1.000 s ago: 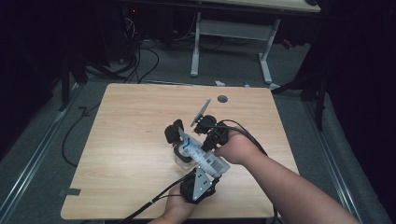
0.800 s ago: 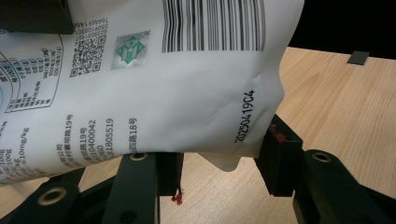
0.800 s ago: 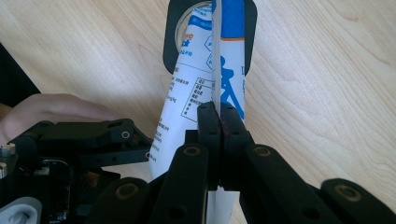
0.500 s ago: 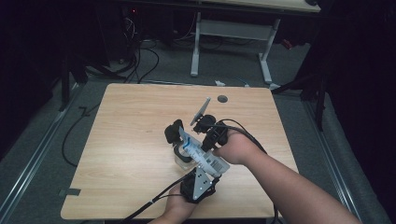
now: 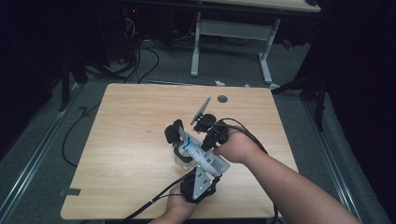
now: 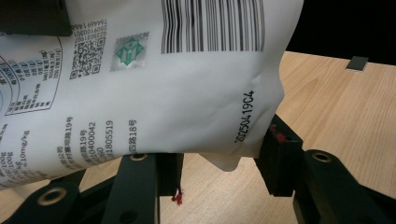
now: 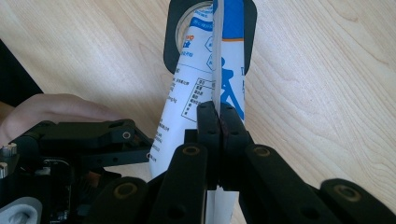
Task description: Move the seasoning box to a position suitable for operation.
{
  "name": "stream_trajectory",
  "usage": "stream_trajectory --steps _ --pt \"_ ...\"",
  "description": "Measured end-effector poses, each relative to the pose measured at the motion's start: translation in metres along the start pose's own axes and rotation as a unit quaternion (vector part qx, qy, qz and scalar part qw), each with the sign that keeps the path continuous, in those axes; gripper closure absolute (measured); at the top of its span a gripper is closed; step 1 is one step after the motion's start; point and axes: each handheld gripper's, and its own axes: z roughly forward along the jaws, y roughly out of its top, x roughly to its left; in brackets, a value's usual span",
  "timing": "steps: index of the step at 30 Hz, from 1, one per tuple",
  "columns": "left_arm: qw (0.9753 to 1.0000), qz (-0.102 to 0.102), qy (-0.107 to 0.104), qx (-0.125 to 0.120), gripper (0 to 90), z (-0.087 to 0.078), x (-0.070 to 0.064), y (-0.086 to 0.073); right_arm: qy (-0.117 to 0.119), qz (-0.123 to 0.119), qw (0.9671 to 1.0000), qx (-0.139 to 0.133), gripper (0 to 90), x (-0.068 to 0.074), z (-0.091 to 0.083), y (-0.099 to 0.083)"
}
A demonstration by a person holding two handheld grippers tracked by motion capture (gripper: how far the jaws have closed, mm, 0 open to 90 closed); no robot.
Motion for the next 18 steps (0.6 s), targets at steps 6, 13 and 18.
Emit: stream_trajectory --steps 6,13,18 --pt "1.0000 0.001 0.001 -0.002 56.7 0.0012 0.0005 0.0018 0.001 -0.005 1.0000 0.002 89.4 -0.0009 -0.0009 0.0011" --pt "1.0000 0.001 0.001 -0.002 56.7 0.0013 0.0020 0.0037 -0.002 -0.014 0.9999 0.003 89.4 -0.0007 -0.0020 0.0037" --pt "1.0000 0.004 0.003 -0.003 56.7 0.0011 0.0029 0.0046 -0.001 -0.015 0.9999 -0.001 89.4 -0.0010 -0.0033 0.0043"
